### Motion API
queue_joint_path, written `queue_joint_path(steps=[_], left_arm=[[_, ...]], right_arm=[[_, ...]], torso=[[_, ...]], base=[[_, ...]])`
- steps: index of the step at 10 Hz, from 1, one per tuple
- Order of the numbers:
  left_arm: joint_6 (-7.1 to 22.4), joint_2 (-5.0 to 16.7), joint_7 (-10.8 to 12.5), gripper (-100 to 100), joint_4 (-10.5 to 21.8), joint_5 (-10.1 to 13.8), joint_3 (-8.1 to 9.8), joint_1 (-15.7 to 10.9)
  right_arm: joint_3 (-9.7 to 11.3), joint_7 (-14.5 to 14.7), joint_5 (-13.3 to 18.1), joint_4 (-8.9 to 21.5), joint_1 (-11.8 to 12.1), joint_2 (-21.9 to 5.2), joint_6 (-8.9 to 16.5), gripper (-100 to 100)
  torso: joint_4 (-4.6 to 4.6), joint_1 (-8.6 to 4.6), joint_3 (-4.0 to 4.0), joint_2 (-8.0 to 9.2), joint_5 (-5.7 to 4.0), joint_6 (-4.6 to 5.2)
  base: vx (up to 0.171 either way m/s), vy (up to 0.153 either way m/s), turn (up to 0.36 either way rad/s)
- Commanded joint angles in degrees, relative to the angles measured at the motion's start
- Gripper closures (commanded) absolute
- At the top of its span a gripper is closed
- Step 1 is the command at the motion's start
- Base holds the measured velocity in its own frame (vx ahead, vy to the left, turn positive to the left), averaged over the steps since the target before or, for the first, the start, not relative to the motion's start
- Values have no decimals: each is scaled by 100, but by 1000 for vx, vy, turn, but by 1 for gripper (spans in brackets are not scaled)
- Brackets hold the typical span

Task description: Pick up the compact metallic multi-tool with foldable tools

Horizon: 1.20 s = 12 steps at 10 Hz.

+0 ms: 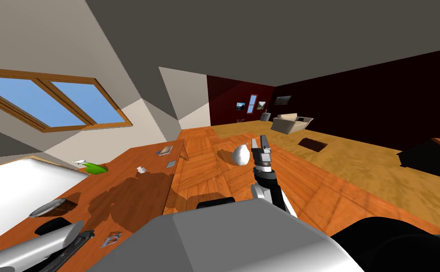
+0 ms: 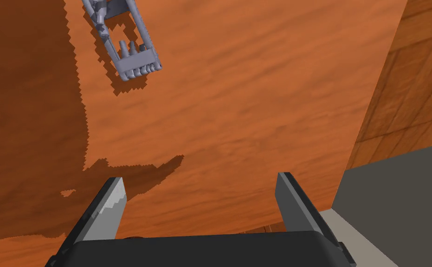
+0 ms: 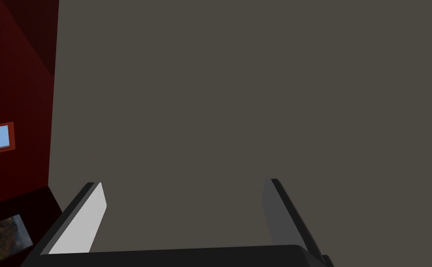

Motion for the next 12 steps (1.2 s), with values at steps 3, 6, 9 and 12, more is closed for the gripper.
queue_joint_path(steps=[3,6,9,12], left_arm=[[479,-271,-78,-100,-3,381,301,7],[792,-451,-113,-100,-25,661,503,16],[1053,-603,-133,-100,-50,897,666,14],[1255,-678,-60,-100,-217,1050,781,83]], right_arm=[[0,0,0,0,0,0,0,0],[0,0,0,0,1,1,0,0],[0,0,0,0,1,0,0,0],[0,0,0,0,1,0,0,0]], torso=[[0,13,0,-1,3,-2],[-3,-27,-9,-17,-6,0],[-1,-8,-4,-9,-2,-4],[-2,-3,-6,-11,-1,-2]], base=[[-44,116,-113],[-18,42,-57],[-34,80,-70],[-25,75,-74]])
